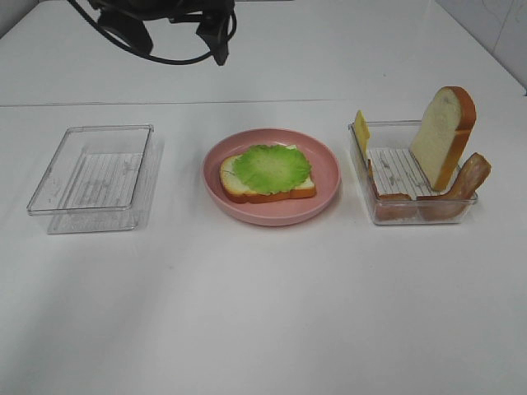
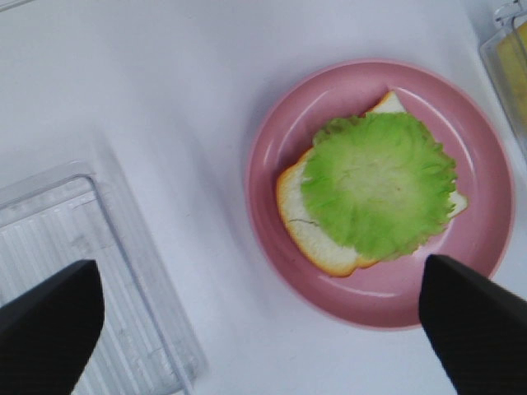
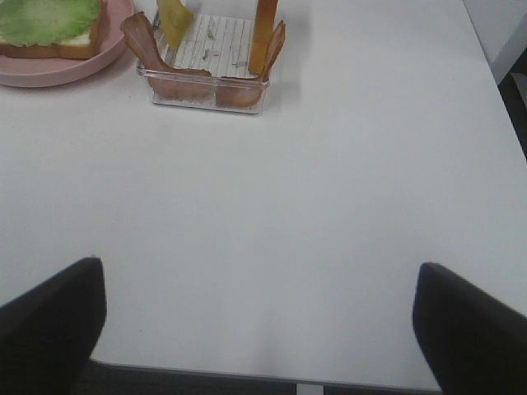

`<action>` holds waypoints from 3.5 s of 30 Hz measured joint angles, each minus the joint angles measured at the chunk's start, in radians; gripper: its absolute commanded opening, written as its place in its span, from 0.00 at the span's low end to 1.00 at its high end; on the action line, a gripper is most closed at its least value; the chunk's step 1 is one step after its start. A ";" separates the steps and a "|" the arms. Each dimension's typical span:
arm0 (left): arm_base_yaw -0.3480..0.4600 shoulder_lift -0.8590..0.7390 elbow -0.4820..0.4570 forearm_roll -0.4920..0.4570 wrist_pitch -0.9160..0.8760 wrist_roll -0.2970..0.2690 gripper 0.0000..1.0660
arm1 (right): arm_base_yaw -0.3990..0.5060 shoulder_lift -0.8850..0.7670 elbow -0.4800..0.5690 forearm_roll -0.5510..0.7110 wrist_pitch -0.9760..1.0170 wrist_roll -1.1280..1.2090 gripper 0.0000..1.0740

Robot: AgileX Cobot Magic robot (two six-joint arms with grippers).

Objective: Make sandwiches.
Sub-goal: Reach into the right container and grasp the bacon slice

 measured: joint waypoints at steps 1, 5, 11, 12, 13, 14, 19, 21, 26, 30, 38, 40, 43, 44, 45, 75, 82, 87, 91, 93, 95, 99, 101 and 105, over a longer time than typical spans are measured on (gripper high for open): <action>0.000 0.000 0.000 0.000 0.000 0.000 0.91 | 0.000 0.000 0.000 0.000 0.000 0.000 0.92; 0.011 -0.136 0.155 0.074 0.000 0.000 0.90 | 0.000 0.000 0.000 0.000 0.000 0.000 0.92; 0.092 -0.329 0.392 0.082 0.002 0.000 0.90 | 0.000 0.000 0.000 0.000 0.000 0.000 0.92; 0.092 -0.329 0.392 0.082 0.002 0.000 0.90 | 0.000 0.000 0.000 0.000 0.000 0.000 0.92; 0.130 -0.404 0.473 0.087 0.002 0.000 0.90 | 0.000 0.000 0.000 0.000 0.000 0.000 0.92; 0.146 -0.442 0.517 0.089 0.002 0.000 0.90 | 0.000 0.000 0.000 0.000 0.000 0.000 0.92; 0.239 -0.621 0.706 0.092 0.003 0.000 0.90 | 0.000 0.000 0.000 0.000 0.000 0.000 0.92; 0.269 -0.690 0.765 0.092 0.003 0.000 0.90 | 0.000 0.000 0.000 0.000 0.000 0.000 0.92; 0.325 -0.874 0.905 0.093 0.005 0.000 0.90 | 0.000 0.000 0.000 0.001 0.000 0.000 0.92; 0.333 -1.027 1.007 0.093 0.005 0.000 0.90 | 0.000 0.000 0.000 0.001 0.000 0.000 0.92; 0.333 -1.381 1.199 0.093 0.006 0.000 0.90 | 0.000 0.000 0.000 0.001 0.000 0.000 0.92; 0.333 -1.518 1.269 0.093 0.007 0.000 0.90 | 0.000 0.000 0.000 0.001 0.000 0.000 0.92; 0.333 -1.568 1.293 0.093 0.007 0.000 0.90 | 0.000 0.000 0.000 0.001 0.000 0.000 0.92; 0.333 -1.654 1.338 0.093 0.008 0.000 0.90 | 0.000 0.000 0.000 0.001 0.000 0.000 0.92; 0.333 -1.699 1.360 0.093 0.008 0.000 0.90 | 0.000 0.000 0.000 0.001 0.000 0.000 0.92; 0.333 -2.142 1.684 0.072 -0.114 0.010 0.90 | 0.000 0.000 0.000 0.003 0.000 0.000 0.92; 0.333 -2.146 1.684 0.067 -0.117 0.010 0.90 | 0.000 0.000 0.000 0.007 0.000 0.000 0.92; 0.333 -2.183 1.685 0.067 -0.125 0.011 0.90 | 0.000 0.000 0.000 0.007 0.000 0.000 0.92; 0.333 -2.185 1.685 0.067 -0.127 0.011 0.90 | 0.000 0.000 0.000 0.007 0.000 0.000 0.92; 0.333 -2.185 1.685 0.067 -0.128 0.011 0.90 | 0.000 0.000 0.000 0.007 0.000 0.000 0.92; 0.333 -2.185 1.685 0.067 -0.128 0.011 0.90 | 0.000 0.000 0.000 0.008 0.000 0.000 0.92; 0.333 -2.185 1.685 0.067 -0.128 0.011 0.90 | 0.000 0.000 0.000 0.008 0.000 0.000 0.92; 0.334 -2.185 1.685 0.067 -0.128 0.011 0.90 | 0.000 0.000 0.000 0.008 0.000 0.000 0.92; 0.384 -2.185 1.685 0.066 -0.129 0.011 0.90 | 0.000 0.000 0.000 0.008 0.000 0.000 0.92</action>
